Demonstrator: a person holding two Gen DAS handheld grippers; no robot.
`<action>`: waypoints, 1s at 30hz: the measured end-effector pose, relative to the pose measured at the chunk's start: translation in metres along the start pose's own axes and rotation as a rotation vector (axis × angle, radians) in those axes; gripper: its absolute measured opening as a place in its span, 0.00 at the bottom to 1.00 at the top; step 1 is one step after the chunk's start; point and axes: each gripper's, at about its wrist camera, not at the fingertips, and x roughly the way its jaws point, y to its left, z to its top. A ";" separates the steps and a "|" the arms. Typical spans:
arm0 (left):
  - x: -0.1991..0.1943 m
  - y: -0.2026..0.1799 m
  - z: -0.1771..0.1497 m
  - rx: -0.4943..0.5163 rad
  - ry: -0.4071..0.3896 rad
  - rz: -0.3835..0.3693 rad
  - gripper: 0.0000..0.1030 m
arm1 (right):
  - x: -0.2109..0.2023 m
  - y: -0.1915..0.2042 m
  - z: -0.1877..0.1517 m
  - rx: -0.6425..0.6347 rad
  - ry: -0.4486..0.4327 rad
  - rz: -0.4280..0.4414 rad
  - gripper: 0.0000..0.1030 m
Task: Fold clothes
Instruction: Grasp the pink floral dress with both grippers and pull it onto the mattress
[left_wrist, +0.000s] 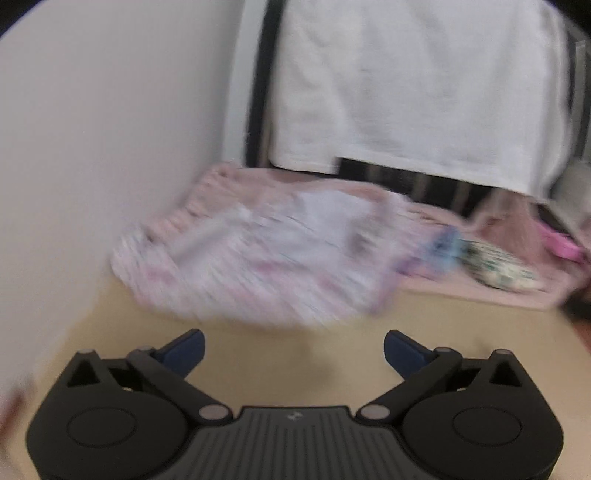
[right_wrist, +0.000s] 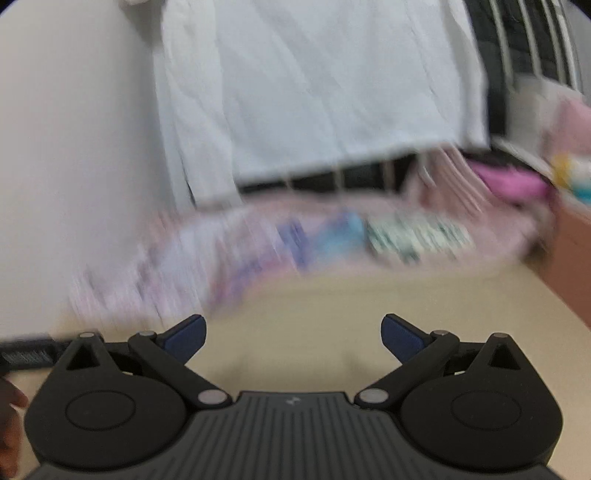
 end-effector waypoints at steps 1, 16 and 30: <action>0.020 0.008 0.017 -0.001 0.012 0.033 1.00 | 0.010 0.002 0.019 0.003 -0.008 0.028 1.00; 0.087 0.046 0.065 0.014 0.051 0.229 0.03 | 0.103 -0.002 0.094 0.172 -0.034 0.096 0.03; -0.181 0.043 -0.158 -0.135 -0.036 0.163 0.41 | -0.224 -0.099 -0.167 0.175 -0.013 -0.052 0.55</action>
